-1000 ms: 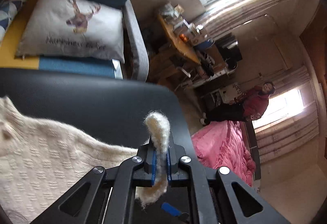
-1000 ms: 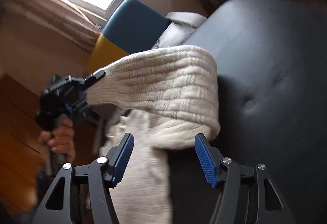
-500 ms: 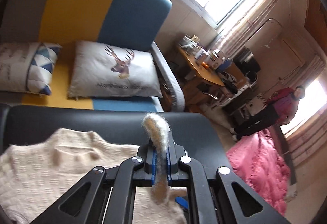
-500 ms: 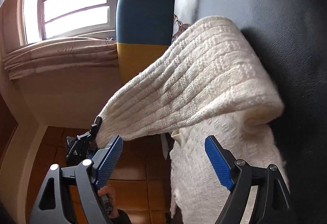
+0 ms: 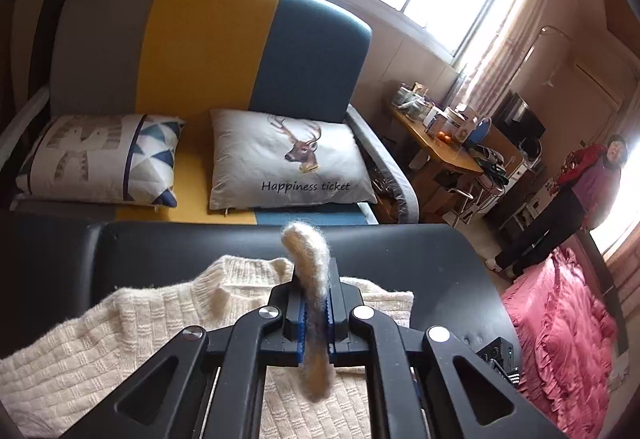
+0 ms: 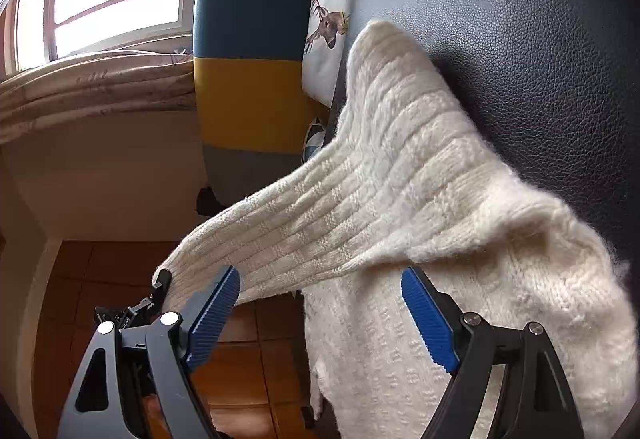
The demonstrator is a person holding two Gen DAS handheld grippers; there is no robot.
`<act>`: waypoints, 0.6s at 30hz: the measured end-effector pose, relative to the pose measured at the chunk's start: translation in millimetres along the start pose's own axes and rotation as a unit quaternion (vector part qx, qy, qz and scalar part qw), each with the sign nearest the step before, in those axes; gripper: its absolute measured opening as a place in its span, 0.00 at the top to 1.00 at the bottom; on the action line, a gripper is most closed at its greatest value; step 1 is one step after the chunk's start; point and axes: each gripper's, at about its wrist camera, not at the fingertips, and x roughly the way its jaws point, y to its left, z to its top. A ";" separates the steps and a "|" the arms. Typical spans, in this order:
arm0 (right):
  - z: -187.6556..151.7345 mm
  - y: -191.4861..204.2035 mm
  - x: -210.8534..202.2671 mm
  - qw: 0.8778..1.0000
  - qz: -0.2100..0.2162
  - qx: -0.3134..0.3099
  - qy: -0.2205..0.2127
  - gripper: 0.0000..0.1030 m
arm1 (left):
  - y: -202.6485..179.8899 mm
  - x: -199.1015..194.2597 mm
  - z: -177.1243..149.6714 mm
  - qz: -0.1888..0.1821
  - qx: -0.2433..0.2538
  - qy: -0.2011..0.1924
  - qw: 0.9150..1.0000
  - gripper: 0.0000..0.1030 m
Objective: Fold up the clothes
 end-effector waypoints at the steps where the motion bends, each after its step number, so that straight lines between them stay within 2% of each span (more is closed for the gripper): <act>1: 0.1 0.9 -3.6 1.000 0.000 0.000 -0.004 0.18 | 6.2 0.3 0.2 -0.002 -0.006 0.002 1.000 0.94; 9: 2.2 1.2 -42.1 0.999 0.014 0.011 -0.041 0.16 | 41.8 -0.9 0.4 -0.023 -0.042 0.013 0.999 0.94; 14: 2.2 -4.1 -19.2 0.999 0.015 0.023 -0.019 0.14 | 54.0 -12.6 -6.0 -0.051 -0.063 0.015 0.997 0.94; 18: 9.8 -7.1 7.5 1.000 -0.015 0.014 -0.013 0.14 | 74.5 -21.9 -21.8 -0.073 -0.097 0.026 0.992 0.94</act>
